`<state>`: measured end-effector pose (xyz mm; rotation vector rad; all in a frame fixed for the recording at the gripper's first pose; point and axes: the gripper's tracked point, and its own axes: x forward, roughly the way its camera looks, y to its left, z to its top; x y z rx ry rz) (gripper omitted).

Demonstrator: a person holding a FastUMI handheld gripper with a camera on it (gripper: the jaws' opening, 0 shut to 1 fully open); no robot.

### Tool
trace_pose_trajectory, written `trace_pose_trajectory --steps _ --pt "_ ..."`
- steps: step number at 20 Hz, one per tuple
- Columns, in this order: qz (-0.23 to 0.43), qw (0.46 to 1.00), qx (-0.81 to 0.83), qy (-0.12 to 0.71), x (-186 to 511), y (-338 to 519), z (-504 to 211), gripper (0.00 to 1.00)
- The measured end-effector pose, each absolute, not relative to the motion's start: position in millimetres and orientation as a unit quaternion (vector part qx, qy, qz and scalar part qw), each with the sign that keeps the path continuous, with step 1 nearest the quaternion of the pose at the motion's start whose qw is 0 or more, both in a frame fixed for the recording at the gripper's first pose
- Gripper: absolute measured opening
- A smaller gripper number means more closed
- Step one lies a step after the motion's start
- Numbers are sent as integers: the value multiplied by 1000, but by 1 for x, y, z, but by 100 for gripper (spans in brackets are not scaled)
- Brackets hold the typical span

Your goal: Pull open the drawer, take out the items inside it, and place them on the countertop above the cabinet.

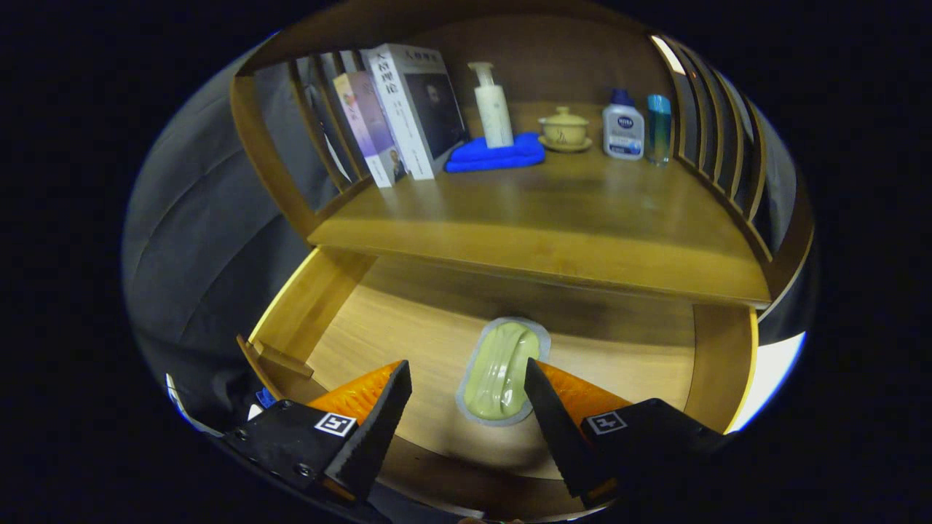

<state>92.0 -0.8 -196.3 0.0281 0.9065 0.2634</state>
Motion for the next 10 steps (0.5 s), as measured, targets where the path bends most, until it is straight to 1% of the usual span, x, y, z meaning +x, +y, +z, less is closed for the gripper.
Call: trace_pose_trajectory --steps 2,6,9,10 --pt "119 876 21 467 93 -4 -207 99" --pt "101 869 21 484 104 -9 -216 98" --pt "91 850 37 518 101 -8 -230 96" --pt "87 849 35 521 103 -8 -232 94"
